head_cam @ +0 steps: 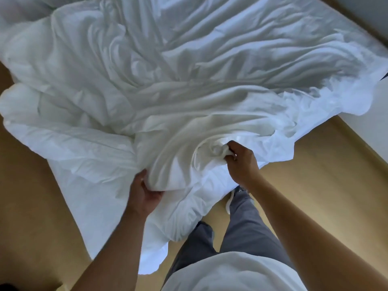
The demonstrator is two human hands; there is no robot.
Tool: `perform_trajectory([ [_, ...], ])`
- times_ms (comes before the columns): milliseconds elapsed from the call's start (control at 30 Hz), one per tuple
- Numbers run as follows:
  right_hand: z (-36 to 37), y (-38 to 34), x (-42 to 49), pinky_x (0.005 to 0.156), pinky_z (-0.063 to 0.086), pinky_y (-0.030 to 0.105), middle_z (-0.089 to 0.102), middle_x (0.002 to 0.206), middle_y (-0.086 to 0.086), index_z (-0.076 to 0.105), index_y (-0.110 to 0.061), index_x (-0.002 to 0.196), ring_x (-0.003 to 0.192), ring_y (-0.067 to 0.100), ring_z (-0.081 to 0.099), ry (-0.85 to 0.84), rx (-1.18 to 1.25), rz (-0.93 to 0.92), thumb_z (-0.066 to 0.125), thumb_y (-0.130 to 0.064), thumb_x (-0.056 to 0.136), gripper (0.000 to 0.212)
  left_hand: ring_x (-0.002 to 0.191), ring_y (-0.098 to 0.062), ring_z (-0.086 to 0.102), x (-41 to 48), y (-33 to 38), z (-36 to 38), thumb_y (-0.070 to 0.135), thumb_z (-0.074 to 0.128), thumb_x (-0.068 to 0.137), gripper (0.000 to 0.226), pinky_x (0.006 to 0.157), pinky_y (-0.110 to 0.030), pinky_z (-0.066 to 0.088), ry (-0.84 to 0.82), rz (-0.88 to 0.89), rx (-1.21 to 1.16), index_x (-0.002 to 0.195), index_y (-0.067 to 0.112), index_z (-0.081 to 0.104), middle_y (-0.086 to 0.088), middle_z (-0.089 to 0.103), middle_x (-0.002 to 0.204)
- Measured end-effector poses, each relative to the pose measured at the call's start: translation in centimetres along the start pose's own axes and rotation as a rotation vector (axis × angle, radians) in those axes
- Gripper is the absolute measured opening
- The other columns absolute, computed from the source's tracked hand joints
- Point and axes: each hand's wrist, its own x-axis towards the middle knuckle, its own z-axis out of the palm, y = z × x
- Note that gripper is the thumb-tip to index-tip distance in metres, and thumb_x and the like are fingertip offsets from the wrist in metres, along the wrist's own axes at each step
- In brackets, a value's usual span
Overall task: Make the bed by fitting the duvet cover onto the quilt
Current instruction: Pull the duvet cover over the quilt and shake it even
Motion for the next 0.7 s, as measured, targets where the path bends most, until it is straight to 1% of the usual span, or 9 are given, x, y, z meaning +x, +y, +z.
perform_trajectory([
  [67,-0.8,0.5,-0.5,0.053,0.029,0.02,0.05,0.067,0.011,0.049,-0.001,0.077,0.058,0.014,0.034,-0.033,-0.09,-0.065,0.05,0.008,0.079,0.01,0.131,-0.032,0.057,1.0,3.7,2.1,0.032,0.076,0.079,0.076,0.105,-0.046,0.048,-0.096,0.087,0.01,0.148,0.012,0.051,-0.013,0.058,0.144],
  [133,-1.0,0.6,-0.9,0.052,0.029,0.018,0.049,0.066,0.008,0.049,-0.001,0.076,0.059,0.016,0.036,-0.058,-0.134,-0.09,0.051,0.009,0.079,0.011,0.137,-0.033,0.051,1.8,6.9,4.5,0.036,0.072,0.087,0.069,0.113,-0.048,0.04,-0.176,0.132,-0.016,0.148,0.012,0.05,-0.012,0.054,0.148],
  [267,-0.8,0.3,-0.2,0.049,0.031,0.018,0.043,0.061,-0.002,0.048,-0.001,0.076,0.053,0.008,0.036,0.048,0.002,0.011,0.047,0.01,0.079,0.011,0.119,-0.028,0.066,1.9,8.1,3.7,0.024,0.063,0.098,0.031,0.094,-0.047,0.057,-0.018,0.19,0.098,0.125,0.013,0.071,-0.01,0.069,0.128],
  [367,-0.3,0.1,1.0,0.047,0.028,0.019,0.038,0.058,-0.006,0.044,-0.005,0.072,0.053,0.007,0.032,0.116,0.151,0.106,0.041,0.01,0.078,0.016,0.12,-0.026,0.065,0.0,6.4,-2.1,0.007,0.053,0.097,0.042,0.098,-0.041,0.055,0.117,0.215,-0.071,0.139,0.007,0.059,-0.01,0.067,0.13],
  [433,0.2,0.1,1.4,0.049,0.028,0.019,0.041,0.059,-0.007,0.044,-0.006,0.071,0.054,0.007,0.032,0.108,0.184,0.131,0.041,0.009,0.078,0.017,0.119,-0.026,0.066,-1.6,5.3,-5.0,0.007,0.055,0.091,0.04,0.102,-0.035,0.052,0.095,0.248,-0.191,0.131,0.009,0.063,-0.008,0.067,0.129],
  [500,0.3,0.0,1.4,0.05,0.03,0.018,0.042,0.057,-0.011,0.044,-0.011,0.068,0.054,0.006,0.033,0.083,0.187,0.124,0.042,0.01,0.078,0.023,0.11,-0.024,0.067,-2.8,4.6,-5.6,0.011,0.069,0.075,0.032,0.103,-0.029,0.047,0.07,0.253,-0.244,0.107,0.016,0.067,-0.002,0.067,0.116],
  [567,-0.2,0.0,1.3,0.05,0.032,0.016,0.045,0.053,-0.015,0.044,-0.02,0.065,0.052,0.004,0.036,0.041,0.167,0.098,0.043,0.01,0.079,0.033,0.105,-0.023,0.066,-3.2,5.2,-4.7,0.015,0.072,0.069,0.024,0.099,-0.026,0.044,0.039,0.278,-0.259,0.091,0.019,0.065,0.001,0.065,0.106],
  [633,-1.1,0.2,1.3,0.05,0.034,0.013,0.05,0.055,-0.02,0.046,-0.027,0.066,0.052,0.002,0.04,0.019,0.127,0.063,0.045,0.009,0.081,0.039,0.107,-0.023,0.067,-2.9,7.5,-3.2,0.021,0.064,0.078,0.015,0.099,-0.03,0.045,-0.013,0.366,-0.308,0.093,0.019,0.068,0.001,0.067,0.103],
  [700,-1.9,0.6,1.2,0.051,0.035,0.012,0.052,0.057,-0.022,0.048,-0.029,0.068,0.053,0.0,0.043,0.002,0.072,0.035,0.048,0.009,0.082,0.041,0.103,-0.023,0.068,-2.6,11.0,-1.3,0.022,0.063,0.079,0.028,0.096,-0.035,0.047,-0.081,0.471,-0.409,0.105,0.015,0.073,-0.001,0.069,0.099],
])
